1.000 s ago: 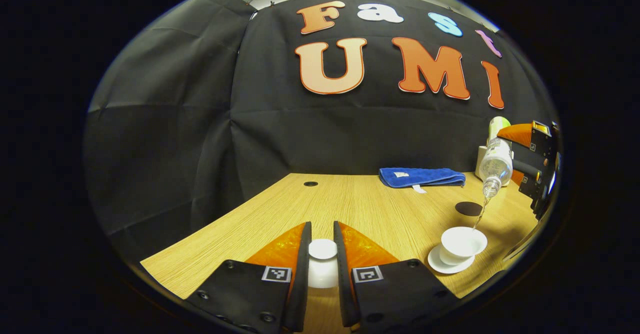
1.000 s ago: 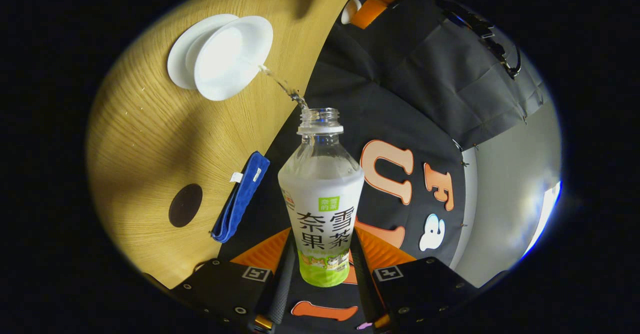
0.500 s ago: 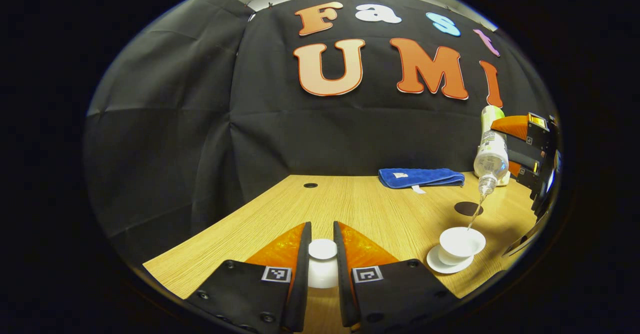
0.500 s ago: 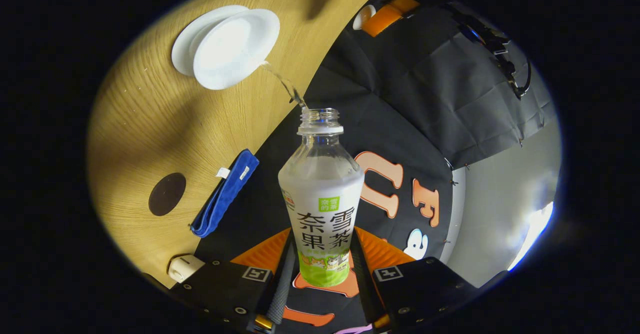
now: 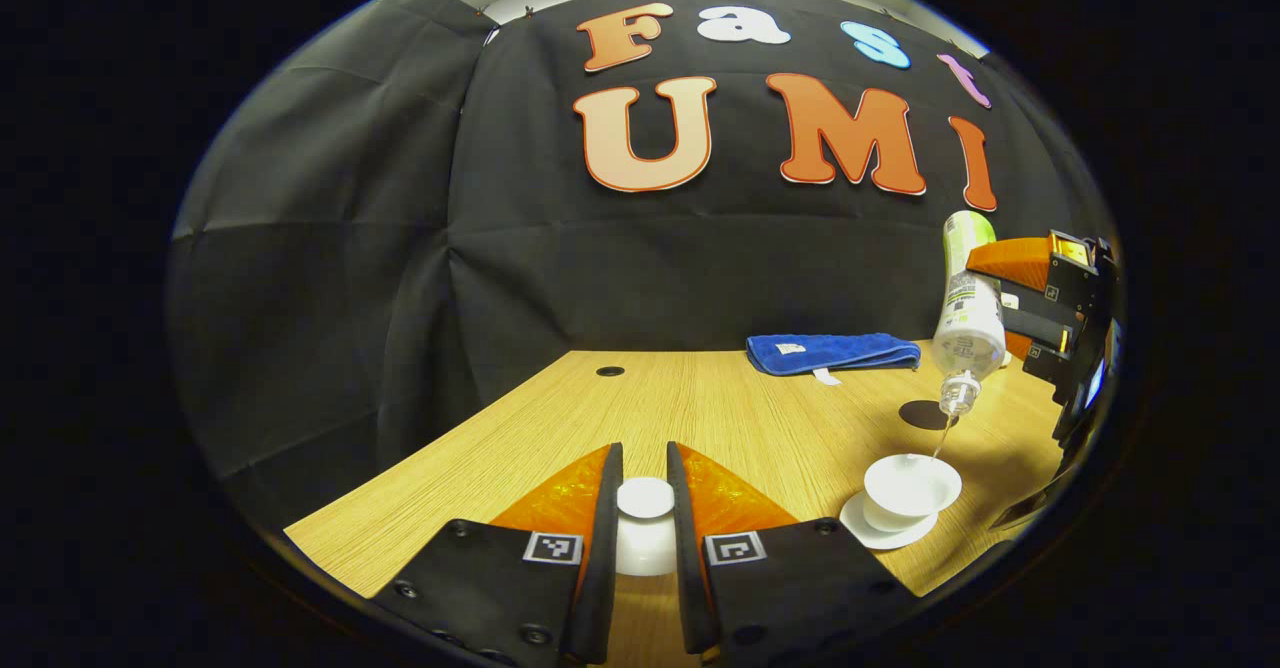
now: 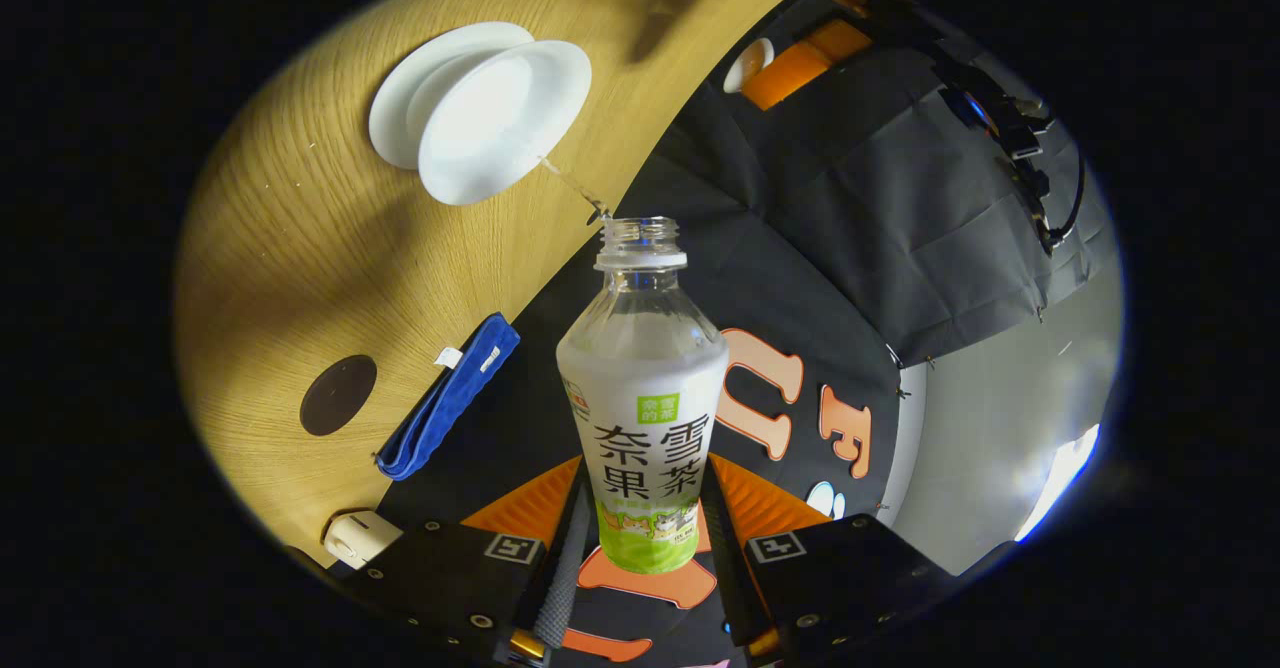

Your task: Open the teacup lid with one hand, grasp the water bottle and pour water into the teacup with the other hand; after pouring, place the water bottle on the coaster and then close the teacup lid.

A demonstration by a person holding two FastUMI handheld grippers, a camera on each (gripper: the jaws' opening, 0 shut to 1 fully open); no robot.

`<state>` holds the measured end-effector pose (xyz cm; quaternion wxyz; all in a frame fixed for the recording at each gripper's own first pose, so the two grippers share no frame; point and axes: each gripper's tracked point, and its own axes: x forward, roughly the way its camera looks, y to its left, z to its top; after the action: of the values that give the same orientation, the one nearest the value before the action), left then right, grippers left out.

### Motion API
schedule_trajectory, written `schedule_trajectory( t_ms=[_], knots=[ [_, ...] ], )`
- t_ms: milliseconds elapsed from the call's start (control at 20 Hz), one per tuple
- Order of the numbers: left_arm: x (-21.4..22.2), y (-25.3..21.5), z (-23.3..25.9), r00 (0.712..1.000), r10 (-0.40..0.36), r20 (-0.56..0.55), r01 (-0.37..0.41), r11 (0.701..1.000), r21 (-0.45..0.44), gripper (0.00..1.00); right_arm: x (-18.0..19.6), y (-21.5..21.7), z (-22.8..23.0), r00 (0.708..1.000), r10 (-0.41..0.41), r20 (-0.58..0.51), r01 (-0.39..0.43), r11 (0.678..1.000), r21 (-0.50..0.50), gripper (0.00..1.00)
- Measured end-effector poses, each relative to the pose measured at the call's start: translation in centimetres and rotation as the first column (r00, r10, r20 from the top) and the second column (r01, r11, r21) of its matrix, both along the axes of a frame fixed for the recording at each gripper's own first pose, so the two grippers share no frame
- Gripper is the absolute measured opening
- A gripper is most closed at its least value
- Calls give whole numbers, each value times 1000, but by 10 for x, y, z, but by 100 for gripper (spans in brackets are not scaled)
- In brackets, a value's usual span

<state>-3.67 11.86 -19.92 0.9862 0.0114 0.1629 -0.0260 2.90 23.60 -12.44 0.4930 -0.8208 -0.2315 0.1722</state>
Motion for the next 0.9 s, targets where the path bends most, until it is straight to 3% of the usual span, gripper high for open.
schedule_trajectory(
  t_ms=[350, 600, 750, 900],
  knots=[
    [-2, -16, 4, 1000, -22, 9, 22, 1000, 7, 30, -10, -1, -24, 997, -16, -76, 19, 999, 34, 61],
    [-1, -30, 11, 999, -44, 18, 44, 999, -17, 30, -13, -9, -38, 978, -59, -199, 95, 980, 174, 61],
    [-1, -38, 18, 998, -53, 31, 53, 999, -9, 31, -17, -7, -33, 978, -51, -200, 100, 965, 244, 63],
    [1, -45, 23, 998, -56, 40, 56, 998, -5, 30, -13, -11, -45, 954, -48, -295, 149, 933, 329, 61]
  ],
)
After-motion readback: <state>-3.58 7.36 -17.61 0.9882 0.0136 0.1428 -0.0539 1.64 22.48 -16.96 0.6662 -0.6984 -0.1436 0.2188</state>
